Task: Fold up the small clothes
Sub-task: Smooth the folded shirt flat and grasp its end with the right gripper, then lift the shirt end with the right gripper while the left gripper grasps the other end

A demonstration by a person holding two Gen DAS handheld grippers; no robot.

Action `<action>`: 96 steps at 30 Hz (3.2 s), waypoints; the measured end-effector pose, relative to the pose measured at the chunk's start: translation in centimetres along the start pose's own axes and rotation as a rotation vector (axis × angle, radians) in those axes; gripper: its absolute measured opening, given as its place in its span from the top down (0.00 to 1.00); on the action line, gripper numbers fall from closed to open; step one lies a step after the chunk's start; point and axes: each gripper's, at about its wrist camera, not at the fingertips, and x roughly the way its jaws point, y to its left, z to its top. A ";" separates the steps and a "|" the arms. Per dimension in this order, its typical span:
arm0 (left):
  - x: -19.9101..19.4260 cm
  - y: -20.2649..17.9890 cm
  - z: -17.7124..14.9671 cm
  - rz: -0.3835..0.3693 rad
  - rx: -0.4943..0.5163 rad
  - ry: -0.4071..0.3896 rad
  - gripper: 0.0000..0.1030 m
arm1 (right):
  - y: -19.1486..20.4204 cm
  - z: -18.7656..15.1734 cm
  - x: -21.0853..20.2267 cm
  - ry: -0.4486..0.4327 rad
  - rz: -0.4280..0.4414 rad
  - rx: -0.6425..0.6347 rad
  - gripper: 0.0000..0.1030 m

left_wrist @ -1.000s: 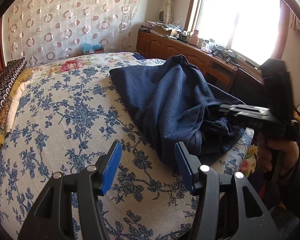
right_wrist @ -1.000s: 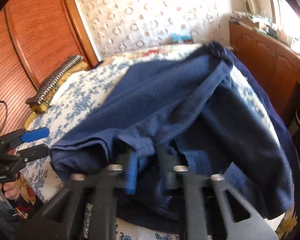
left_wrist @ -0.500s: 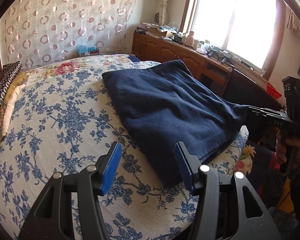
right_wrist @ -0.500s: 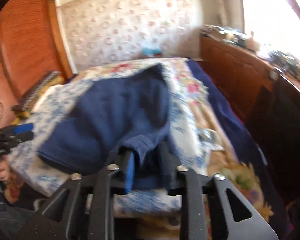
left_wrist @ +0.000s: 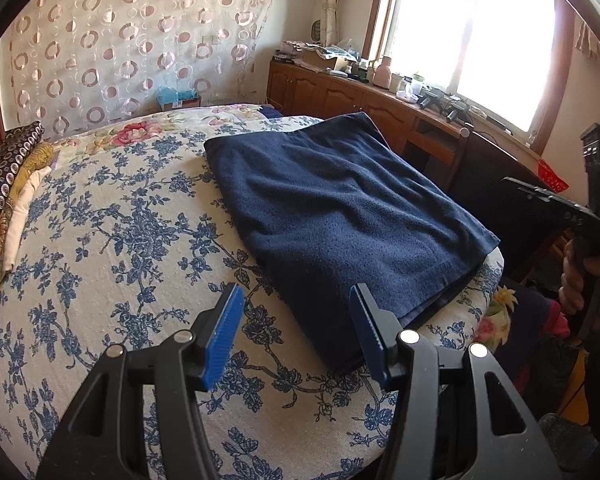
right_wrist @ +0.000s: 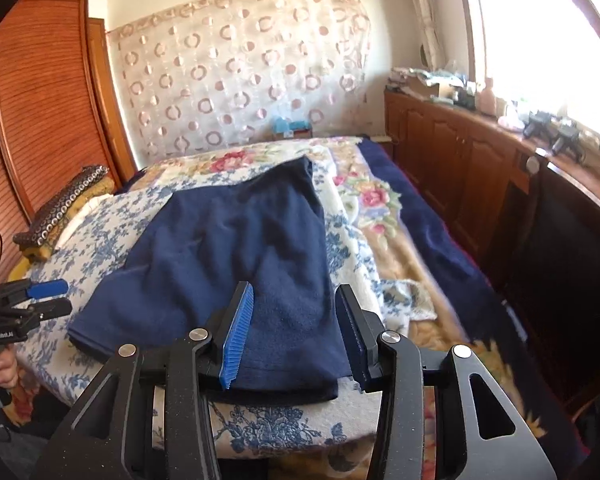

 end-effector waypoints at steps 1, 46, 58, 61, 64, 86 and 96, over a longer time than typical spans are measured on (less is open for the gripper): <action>0.0 0.0 0.0 0.000 0.001 -0.002 0.47 | 0.1 0.2 -0.6 -0.012 -0.004 -0.003 0.58; 3.6 0.6 -1.4 -0.165 -0.124 0.132 0.69 | -0.8 -2.2 5.0 0.184 0.185 -0.021 0.89; -2.1 0.0 3.5 -0.211 -0.073 -0.065 0.99 | -0.2 0.7 2.9 0.077 0.231 -0.024 0.90; -6.2 0.3 7.3 -0.203 -0.053 -0.179 0.99 | 0.5 3.0 1.4 0.013 0.241 -0.034 0.90; -9.7 0.4 10.3 -0.183 -0.025 -0.269 0.99 | 1.4 6.5 -1.1 -0.082 0.264 -0.054 0.91; -16.9 7.9 14.9 0.078 -0.001 -0.433 0.99 | 12.1 19.7 -2.7 -0.303 0.295 -0.265 0.91; -11.3 9.2 -2.4 0.029 -0.193 -0.176 0.99 | 12.8 4.8 1.4 -0.006 0.394 -0.279 0.91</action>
